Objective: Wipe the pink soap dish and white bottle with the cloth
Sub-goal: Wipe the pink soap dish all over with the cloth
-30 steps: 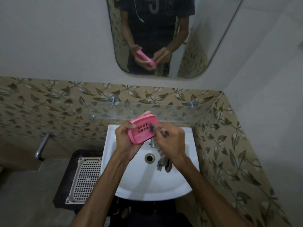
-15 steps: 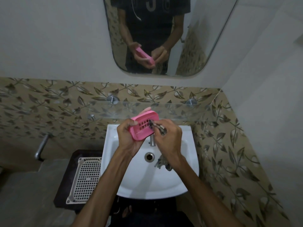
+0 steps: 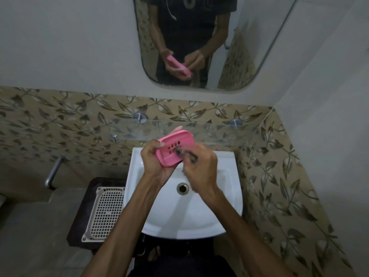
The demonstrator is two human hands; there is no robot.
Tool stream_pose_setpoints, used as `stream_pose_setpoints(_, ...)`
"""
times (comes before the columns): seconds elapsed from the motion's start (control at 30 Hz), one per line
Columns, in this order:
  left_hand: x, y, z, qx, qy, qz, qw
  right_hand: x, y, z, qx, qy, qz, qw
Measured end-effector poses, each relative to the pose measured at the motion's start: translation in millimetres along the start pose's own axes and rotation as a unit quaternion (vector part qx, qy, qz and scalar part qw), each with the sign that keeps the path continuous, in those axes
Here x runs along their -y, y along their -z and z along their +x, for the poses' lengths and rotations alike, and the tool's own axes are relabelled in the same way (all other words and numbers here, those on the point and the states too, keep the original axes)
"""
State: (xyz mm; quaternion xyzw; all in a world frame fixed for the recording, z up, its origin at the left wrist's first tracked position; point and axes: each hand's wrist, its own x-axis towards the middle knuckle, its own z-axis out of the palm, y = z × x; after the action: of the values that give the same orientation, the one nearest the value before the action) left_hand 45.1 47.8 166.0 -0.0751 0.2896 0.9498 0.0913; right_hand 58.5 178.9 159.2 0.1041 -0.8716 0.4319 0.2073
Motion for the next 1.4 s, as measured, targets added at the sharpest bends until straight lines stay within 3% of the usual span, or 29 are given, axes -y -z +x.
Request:
stream_pose_setpoints(0.07, -0.1, 1.3, -0.9, 0.003, 0.006, -0.003, 1.0, 2.9, 0.2, -3.2, 0.033, 0.042, -0.002, 0.999)
stream_pose_setpoints(0.2, 2.9, -1.0, -0.5, 0.014, 0.003, -0.008, 1.0, -1.2, 0.6, 3.7, -0.025, -0.034, -0.012, 0.999)
stream_pose_setpoints(0.3, 2.6, 0.4, -1.7, 0.003, 0.016, -0.015, 1.0, 8.0, -3.3, -7.3, 0.045, 0.056, -0.002, 0.997)
stream_pose_setpoints(0.43, 6.1, -0.8, -0.3, -0.002, 0.012, -0.007, 1.0, -0.3, 1.0, 4.7, -0.024, -0.035, -0.013, 0.999)
stream_pose_setpoints(0.53, 4.8, 0.4, 0.0, -0.016, 0.015, -0.006, 1.0, 5.0, -1.8, -4.2, 0.043, 0.065, -0.008, 0.997)
stream_pose_setpoints(0.63, 5.7, -3.3, 1.0, -0.022, 0.007, 0.008, 1.0, -2.5, 0.7, 1.5, -0.013, -0.017, -0.023, 0.999)
stream_pose_setpoints(0.73, 8.1, -1.3, -1.5, -0.039, 0.006, 0.003, 0.999, -5.2, 1.7, -3.1, 0.036, 0.037, -0.02, 0.998)
stream_pose_setpoints(0.87, 11.4, -4.9, 2.0, -0.049, 0.008, 0.019, 0.999, -12.6, 4.3, 2.5, -0.015, 0.005, -0.043, 0.999)
stream_pose_setpoints(0.97, 11.0, -0.9, 2.1, -0.069, 0.01, 0.018, 0.997, -13.8, 3.8, -4.7, 0.022, 0.062, -0.032, 0.997)
stream_pose_setpoints(1.1, 14.8, -3.9, 2.8, -0.063, 0.002, 0.027, 0.998, -20.0, 5.1, 3.0, -0.02, 0.003, -0.043, 0.999)
stream_pose_setpoints(1.2, 14.3, -2.6, 2.3, -0.077, 0.0, 0.023, 0.997, -8.0, -0.7, -7.5, 0.028, 0.0, 0.012, 1.0)
stream_pose_setpoints(1.33, 13.2, -5.7, 2.5, -0.046, -0.011, 0.038, 0.998, -14.7, 1.4, -0.6, -0.003, -0.052, 0.006, 0.999)
stream_pose_setpoints(1.4, 13.6, -4.9, 1.5, -0.05, -0.013, 0.041, 0.998, -5.8, -0.7, -7.0, 0.036, -0.057, 0.05, 0.996)
